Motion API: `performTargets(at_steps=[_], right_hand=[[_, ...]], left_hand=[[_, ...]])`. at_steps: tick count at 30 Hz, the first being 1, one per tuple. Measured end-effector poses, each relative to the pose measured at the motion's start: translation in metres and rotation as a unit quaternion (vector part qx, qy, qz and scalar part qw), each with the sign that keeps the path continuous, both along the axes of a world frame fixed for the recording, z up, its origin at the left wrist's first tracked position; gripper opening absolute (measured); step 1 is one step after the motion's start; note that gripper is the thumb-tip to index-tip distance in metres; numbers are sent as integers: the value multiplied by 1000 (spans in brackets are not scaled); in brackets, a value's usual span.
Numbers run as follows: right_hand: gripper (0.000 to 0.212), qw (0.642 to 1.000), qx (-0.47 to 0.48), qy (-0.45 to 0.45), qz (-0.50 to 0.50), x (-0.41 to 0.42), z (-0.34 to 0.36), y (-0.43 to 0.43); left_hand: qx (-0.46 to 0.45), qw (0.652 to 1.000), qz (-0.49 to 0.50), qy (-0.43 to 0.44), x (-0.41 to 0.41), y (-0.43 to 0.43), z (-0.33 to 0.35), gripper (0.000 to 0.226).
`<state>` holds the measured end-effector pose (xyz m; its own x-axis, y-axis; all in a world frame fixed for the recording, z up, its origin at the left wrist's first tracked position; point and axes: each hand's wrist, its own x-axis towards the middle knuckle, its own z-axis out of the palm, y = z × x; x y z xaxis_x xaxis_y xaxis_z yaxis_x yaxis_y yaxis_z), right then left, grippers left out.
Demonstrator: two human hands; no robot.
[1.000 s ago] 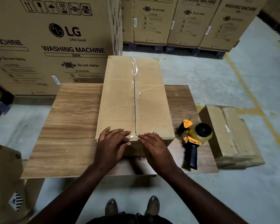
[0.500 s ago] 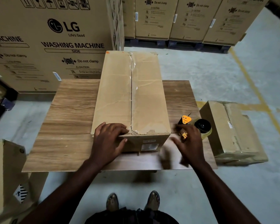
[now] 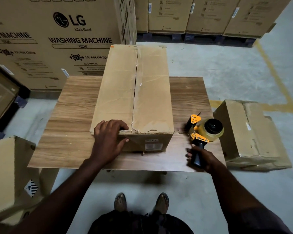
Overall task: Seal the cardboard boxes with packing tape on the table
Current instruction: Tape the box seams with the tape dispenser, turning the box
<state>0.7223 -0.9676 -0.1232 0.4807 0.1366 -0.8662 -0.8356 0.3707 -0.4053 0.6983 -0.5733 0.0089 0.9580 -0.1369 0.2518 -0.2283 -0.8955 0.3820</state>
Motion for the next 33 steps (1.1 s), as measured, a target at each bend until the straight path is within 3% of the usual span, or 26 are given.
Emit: performTargets(at_steps=[3,9,12,14,17,19,20,23,25,27,29,33], right_hand=[[28,999,33,-9,-25,8,-7,3],[42,997,-50,-32,-53,35,30,29],[36,994,-60,-59,-64,49,49,37],[32,993,-56,-77,-67,52,62,43],[34,991,-41,-117,-54,55,102,59],[32,984,-39,-159,-62,54,137,74],[31,980,-39,-185,-63,51,154,81],[29,961,-45,-270,-39,35,199,104],[23,942,-82,-325,-16,23,217,118],[20,917,-127,-379,8,15,226,128],[24,883,-182,-432,37,8,226,136],[27,825,-276,-482,105,-2,217,145]], left_hand=[[-1,1000,-2,16,1,0,3,45],[-24,998,30,53,2,-6,12,42],[-45,990,78,107,2,-18,25,40],[-101,981,103,131,-1,-35,38,31],[-276,945,88,149,-7,-63,59,18],[-381,901,68,197,-8,-80,74,14],[-447,863,63,229,-7,-88,81,15],[-646,684,96,325,4,-101,100,26],[-726,561,111,382,16,-97,110,38],[-771,480,100,407,24,-89,116,53],[-800,443,78,397,25,-81,120,60],[-835,421,48,351,15,-61,125,48]])
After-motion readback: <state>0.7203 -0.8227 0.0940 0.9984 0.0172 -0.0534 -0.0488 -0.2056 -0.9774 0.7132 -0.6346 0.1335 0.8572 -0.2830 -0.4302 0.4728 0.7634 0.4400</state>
